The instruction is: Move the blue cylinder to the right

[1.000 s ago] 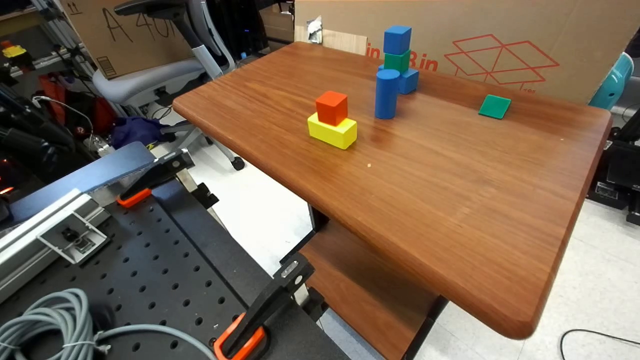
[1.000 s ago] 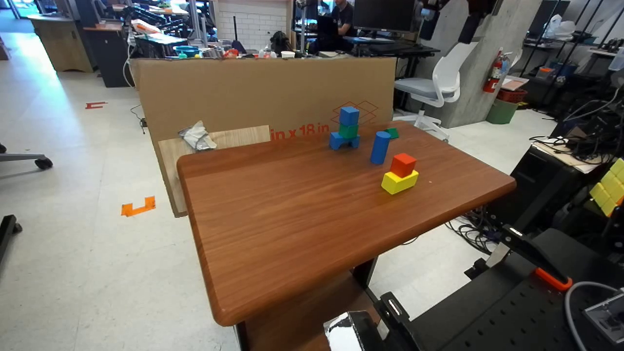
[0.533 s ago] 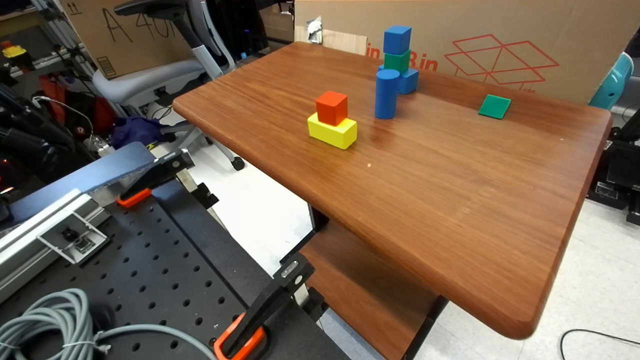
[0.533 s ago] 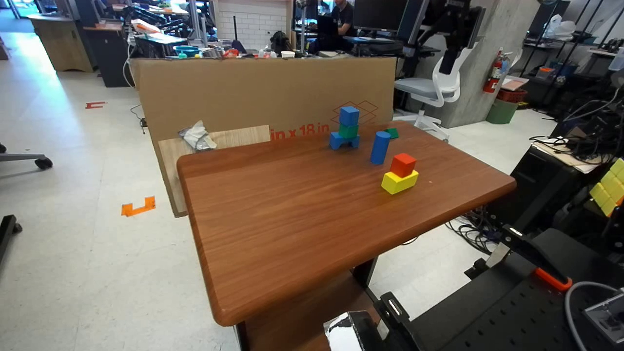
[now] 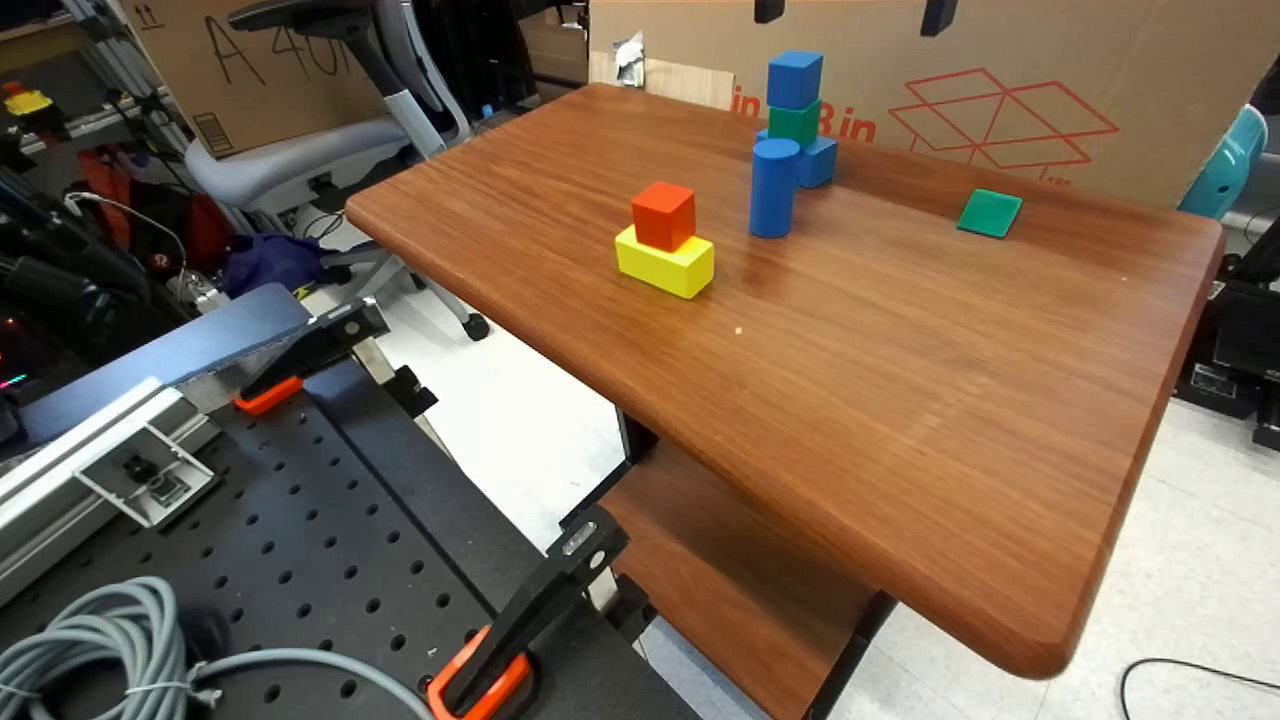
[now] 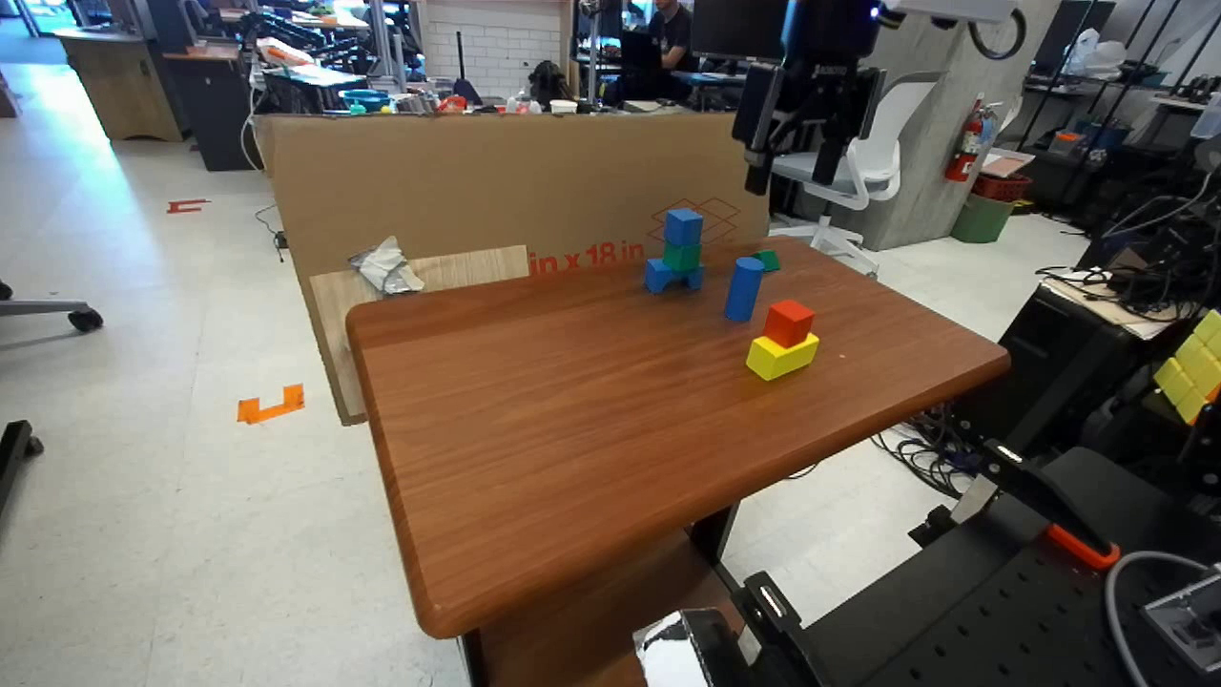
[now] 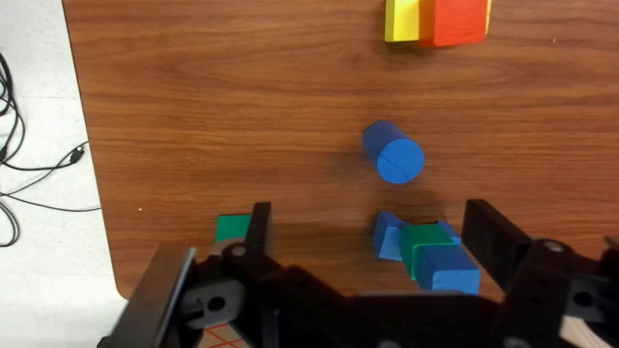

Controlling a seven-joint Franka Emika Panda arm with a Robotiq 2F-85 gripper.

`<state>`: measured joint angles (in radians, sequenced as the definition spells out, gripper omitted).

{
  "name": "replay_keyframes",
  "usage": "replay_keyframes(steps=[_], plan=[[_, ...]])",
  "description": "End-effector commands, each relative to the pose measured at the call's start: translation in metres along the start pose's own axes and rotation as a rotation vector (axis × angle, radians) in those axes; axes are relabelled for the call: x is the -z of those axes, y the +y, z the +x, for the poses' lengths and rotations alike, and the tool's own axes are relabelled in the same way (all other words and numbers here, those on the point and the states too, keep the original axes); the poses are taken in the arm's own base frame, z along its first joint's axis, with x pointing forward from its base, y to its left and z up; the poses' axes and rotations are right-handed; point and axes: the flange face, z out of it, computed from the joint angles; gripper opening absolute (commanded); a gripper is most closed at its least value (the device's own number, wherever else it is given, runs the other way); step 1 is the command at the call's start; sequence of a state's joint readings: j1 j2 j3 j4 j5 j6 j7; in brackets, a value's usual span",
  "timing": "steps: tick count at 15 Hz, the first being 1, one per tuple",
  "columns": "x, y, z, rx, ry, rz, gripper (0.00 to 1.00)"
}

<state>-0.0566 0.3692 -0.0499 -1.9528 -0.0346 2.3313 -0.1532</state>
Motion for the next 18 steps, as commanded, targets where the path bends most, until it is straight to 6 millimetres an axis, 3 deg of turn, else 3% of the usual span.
replay_keyframes(steps=[1, 18], plan=[[-0.011, -0.009, 0.013, 0.018, -0.012, -0.005, 1.00], [-0.071, -0.029, 0.025, 0.039, -0.154, -0.046, 1.00]])
